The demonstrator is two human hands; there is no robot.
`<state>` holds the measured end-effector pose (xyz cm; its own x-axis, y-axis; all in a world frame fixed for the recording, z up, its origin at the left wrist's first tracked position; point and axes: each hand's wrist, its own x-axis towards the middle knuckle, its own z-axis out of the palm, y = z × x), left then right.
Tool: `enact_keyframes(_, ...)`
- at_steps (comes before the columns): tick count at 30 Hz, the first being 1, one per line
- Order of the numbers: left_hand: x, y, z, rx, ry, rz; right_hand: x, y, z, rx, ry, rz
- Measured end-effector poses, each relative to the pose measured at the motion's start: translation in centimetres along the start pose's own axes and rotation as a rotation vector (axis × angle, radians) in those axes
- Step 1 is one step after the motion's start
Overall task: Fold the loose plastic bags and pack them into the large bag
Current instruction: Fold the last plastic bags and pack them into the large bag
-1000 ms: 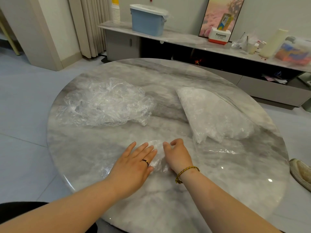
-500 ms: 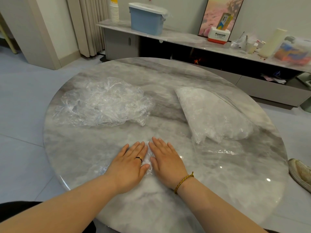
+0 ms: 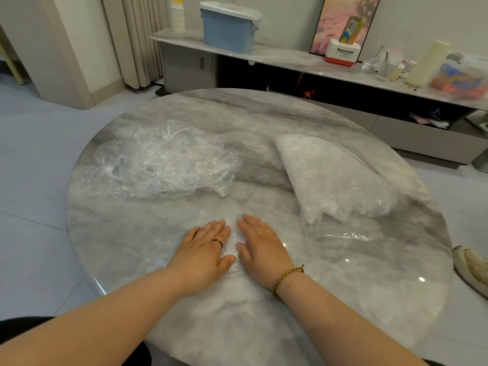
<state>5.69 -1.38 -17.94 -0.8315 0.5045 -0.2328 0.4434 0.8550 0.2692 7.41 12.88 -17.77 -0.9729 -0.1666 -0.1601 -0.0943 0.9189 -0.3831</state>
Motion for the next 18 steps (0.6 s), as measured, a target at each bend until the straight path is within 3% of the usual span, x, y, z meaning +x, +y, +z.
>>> enact_keyframes(5,0.8,-0.2,-1.5,-0.481,0.197,-0.185,-0.2,0.6,-1.5,0.491,0.261,0.241)
enact_keyframes(8,1.0,-0.1,-1.6,-0.417,0.158,-0.263,-0.3,1.0,-2.2,0.585,0.256,0.361)
enact_keyframes(12,1.2,0.4,-1.8,-0.312,0.087,-0.292,-0.4,0.7,-2.6,0.686,0.236,0.379)
enact_keyframes(16,1.2,0.3,-2.1,-0.457,0.102,-0.289,-0.5,0.5,-3.0,0.744,0.201,0.4)
enact_keyframes(18,1.1,0.2,-2.4,-0.686,0.115,-0.243,-0.6,0.5,-3.2,0.768,0.182,0.391)
